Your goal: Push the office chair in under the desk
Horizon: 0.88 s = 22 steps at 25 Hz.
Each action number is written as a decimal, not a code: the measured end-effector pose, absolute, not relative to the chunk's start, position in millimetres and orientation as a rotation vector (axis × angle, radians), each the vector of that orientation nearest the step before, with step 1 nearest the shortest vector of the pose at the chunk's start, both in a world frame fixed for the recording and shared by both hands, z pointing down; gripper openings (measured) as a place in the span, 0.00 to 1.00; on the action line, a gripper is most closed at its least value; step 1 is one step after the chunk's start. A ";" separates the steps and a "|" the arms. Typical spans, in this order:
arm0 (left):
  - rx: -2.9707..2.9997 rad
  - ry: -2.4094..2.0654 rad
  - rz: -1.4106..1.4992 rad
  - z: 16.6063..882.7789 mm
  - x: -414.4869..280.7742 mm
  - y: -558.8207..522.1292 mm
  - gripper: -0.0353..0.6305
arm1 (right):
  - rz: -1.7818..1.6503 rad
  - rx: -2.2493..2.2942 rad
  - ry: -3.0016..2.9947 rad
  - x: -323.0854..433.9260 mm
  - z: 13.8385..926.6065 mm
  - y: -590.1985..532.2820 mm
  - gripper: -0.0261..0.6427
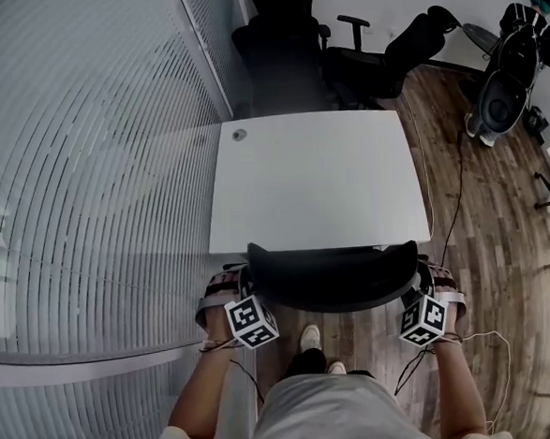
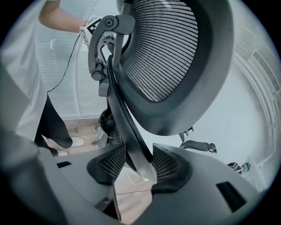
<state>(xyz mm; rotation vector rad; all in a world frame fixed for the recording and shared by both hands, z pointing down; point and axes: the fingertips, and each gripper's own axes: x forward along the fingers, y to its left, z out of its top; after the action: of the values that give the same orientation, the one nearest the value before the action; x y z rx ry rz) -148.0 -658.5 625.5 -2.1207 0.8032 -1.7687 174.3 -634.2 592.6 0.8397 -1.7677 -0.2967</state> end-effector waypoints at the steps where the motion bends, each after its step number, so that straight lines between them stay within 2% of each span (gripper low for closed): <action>1: -2.121 0.805 -1.768 624.9 -147.7 -660.3 0.36 | -0.297 0.838 -1.768 174.1 592.8 -635.9 0.33; 22: -2.116 0.817 -1.763 631.5 -148.8 -681.6 0.36 | -0.318 0.839 -1.772 173.3 594.1 -657.5 0.34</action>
<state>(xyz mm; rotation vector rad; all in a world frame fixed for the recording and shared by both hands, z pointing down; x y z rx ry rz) -148.8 -681.6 631.5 -2.1158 0.8165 -1.7631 173.3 -657.5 594.1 0.8386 -1.7720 -0.3182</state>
